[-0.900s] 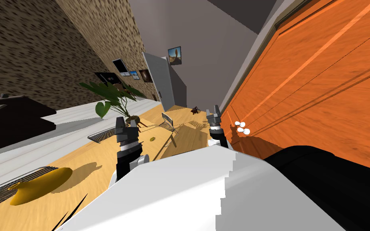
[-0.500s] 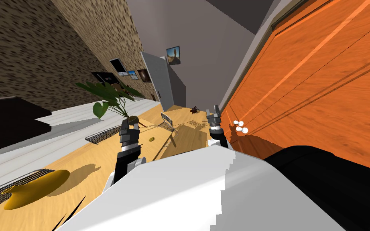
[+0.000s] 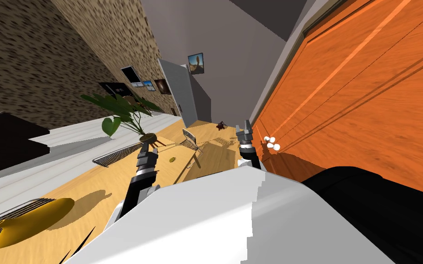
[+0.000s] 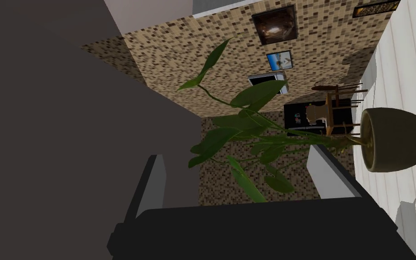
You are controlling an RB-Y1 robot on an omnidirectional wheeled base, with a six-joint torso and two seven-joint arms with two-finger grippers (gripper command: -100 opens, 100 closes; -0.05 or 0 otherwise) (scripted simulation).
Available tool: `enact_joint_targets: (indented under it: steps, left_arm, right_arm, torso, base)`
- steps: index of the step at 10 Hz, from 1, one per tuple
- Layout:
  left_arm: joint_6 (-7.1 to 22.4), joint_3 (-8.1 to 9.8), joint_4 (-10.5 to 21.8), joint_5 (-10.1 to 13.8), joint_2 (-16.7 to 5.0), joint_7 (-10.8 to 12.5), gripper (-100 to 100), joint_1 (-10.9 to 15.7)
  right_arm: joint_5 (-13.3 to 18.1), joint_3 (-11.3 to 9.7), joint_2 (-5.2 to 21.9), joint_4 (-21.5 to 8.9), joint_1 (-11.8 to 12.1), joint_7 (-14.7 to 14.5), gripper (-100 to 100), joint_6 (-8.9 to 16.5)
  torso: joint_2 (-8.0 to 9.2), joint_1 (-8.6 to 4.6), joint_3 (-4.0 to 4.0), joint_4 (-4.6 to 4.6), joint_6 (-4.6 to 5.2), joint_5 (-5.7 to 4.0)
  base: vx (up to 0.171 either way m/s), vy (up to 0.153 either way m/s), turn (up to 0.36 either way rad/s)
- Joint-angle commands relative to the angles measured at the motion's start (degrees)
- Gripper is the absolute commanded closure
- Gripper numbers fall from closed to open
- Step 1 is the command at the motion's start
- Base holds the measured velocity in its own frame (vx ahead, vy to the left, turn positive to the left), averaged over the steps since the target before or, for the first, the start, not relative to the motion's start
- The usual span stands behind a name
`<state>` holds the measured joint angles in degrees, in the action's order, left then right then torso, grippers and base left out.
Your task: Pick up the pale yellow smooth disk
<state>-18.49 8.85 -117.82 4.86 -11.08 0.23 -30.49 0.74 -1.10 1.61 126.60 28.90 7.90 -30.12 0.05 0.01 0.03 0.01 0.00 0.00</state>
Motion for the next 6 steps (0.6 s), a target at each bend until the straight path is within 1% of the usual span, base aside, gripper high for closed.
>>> enact_joint_targets:
  steps: [1, 2, 3, 4, 5, 6]
  left_arm:
    - [2.86, 1.08, 2.62, 1.56, -1.76, 0.14, -100, -0.39]
    - [2.98, 1.08, 2.62, 1.56, -1.76, 0.14, -100, -0.39]
    - [5.04, 2.23, 5.17, 3.09, -3.39, 0.41, -100, -0.53]
    - [5.48, 2.23, 5.17, 3.09, -3.39, 0.41, -100, -0.53]
    - [7.48, 3.41, 7.77, 4.71, -5.0, 0.68, -100, -0.63]
    - [8.14, 3.41, 7.87, 4.71, -5.0, 0.68, -100, -0.63]
  right_arm:
    - [0.0, 0.0, 0.0, 0.0, 0.0, 0.0, 0, 0.0]
    - [0.0, 0.0, 0.0, 0.0, 0.0, 0.0, 0, 0.0]
    - [0.0, 0.0, 0.0, 0.0, 0.0, 0.0, 0, 0.0]
    - [0.0, 0.0, 0.0, 0.0, 0.0, 0.0, 0, 0.0]
    - [0.0, 0.0, 0.0, 0.0, 0.0, 0.0, 0, 0.0]
    - [0.0, 0.0, 0.0, 0.0, 0.0, 0.0, 0, 0.0]
  torso:
    - [0.0, 0.0, 0.0, 0.0, 0.0, 0.0]
    - [0.0, 0.01, 0.0, -0.01, 0.0, 0.0]
    - [-0.01, 0.0, -0.01, 0.0, -0.01, 0.0]
    - [-0.01, 0.0, -0.01, -0.01, 0.0, 0.0]
    - [-0.01, -0.01, -0.01, 0.0, -0.01, 0.0]
    - [-0.02, -0.01, -0.01, -0.01, 0.0, 0.0]
  base:
    - [-0.012, -0.006, -0.077]
    - [-0.009, -0.002, -0.019]
    - [-0.011, -0.005, -0.065]
    - [-0.01, -0.004, -0.027]
    - [-0.009, -0.009, -0.057]
    - [-0.008, -0.006, -0.042]
